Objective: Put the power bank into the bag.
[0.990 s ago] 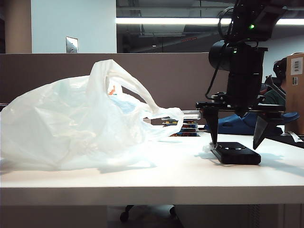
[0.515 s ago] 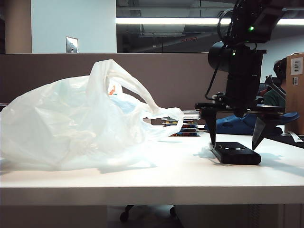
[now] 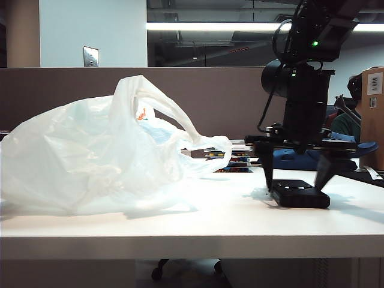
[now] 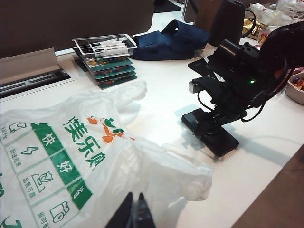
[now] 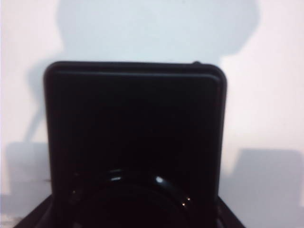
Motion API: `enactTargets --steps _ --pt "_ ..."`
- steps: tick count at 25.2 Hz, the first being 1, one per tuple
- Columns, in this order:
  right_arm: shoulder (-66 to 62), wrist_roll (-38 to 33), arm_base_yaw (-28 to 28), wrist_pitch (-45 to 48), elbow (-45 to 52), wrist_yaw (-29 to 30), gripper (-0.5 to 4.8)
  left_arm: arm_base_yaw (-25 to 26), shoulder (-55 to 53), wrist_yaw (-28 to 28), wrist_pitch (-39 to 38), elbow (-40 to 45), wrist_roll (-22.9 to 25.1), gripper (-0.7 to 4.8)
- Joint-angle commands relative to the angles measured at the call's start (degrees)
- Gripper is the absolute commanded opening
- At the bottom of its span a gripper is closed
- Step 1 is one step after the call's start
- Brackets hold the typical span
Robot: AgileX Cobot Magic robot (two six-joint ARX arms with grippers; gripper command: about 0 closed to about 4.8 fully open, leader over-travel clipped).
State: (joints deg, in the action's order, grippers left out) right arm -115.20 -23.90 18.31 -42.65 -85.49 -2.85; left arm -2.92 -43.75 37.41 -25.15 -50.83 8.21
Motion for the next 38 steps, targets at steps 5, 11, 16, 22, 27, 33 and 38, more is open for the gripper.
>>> enactTargets --steps 5,11,16,22,27,33,38 --pt "-0.2 -0.1 0.0 -1.3 0.0 0.2 2.90 0.1 0.1 0.3 1.3 -0.3 0.4 -0.06" --pt "-0.2 -0.1 0.0 -1.3 -0.1 0.2 2.38 0.1 -0.6 0.3 6.8 -0.3 0.4 0.80" --pt "-0.1 0.4 0.0 -1.7 -0.4 0.2 2.38 0.0 -1.6 0.4 10.6 -0.3 0.3 1.27" --pt "-0.1 1.8 0.0 -2.3 -1.2 0.2 2.38 -0.3 -7.1 4.4 14.8 -0.3 0.4 2.99" --pt "-0.1 2.1 0.0 -3.7 -4.0 0.2 2.39 -3.2 -12.7 3.8 20.3 -0.3 3.9 3.11" --pt "0.2 3.2 0.0 -4.7 -7.7 0.2 2.39 -7.5 -21.7 0.5 26.3 -0.5 5.7 4.03" --pt "0.3 3.7 0.0 -5.1 -9.4 0.2 2.39 -11.8 -26.8 -5.6 30.6 -0.6 9.2 4.79"
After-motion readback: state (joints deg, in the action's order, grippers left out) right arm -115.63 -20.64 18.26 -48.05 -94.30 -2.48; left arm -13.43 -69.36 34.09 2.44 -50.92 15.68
